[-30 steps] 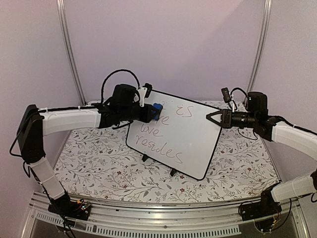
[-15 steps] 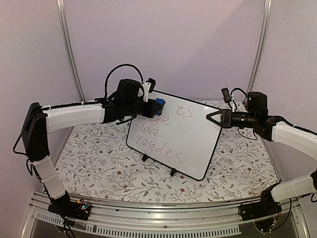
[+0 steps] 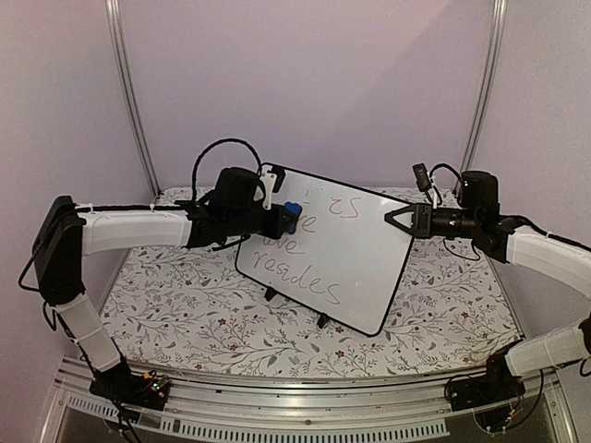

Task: Erase the whiteboard
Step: Erase the whiteboard from the whiteboard stand.

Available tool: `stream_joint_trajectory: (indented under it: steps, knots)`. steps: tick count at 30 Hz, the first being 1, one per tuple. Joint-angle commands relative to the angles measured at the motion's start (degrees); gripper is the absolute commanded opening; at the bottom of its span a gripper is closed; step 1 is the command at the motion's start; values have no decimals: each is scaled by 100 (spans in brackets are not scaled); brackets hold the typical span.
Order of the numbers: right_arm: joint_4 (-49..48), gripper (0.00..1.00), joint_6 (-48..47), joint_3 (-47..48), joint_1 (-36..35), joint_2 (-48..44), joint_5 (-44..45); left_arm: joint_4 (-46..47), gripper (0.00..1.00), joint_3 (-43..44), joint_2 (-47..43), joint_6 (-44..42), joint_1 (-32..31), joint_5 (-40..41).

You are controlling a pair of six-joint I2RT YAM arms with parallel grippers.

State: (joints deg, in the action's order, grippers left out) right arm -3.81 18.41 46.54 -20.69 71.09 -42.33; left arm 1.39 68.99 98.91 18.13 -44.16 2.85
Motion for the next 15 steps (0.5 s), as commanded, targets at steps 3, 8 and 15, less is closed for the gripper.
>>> stream_joint_trajectory:
  steps: [3,8,15]
  knots:
    - [373,0,-752,35,-269,72,-531,-235,0,123,131,-8,-76,92]
    - [373,0,-743,21,-269,54,-522,-330,0,632,309,-182,-79,131]
    - [373,0,-748,13,-269,36,-513,-501,0,1256,574,-392,-75,233]
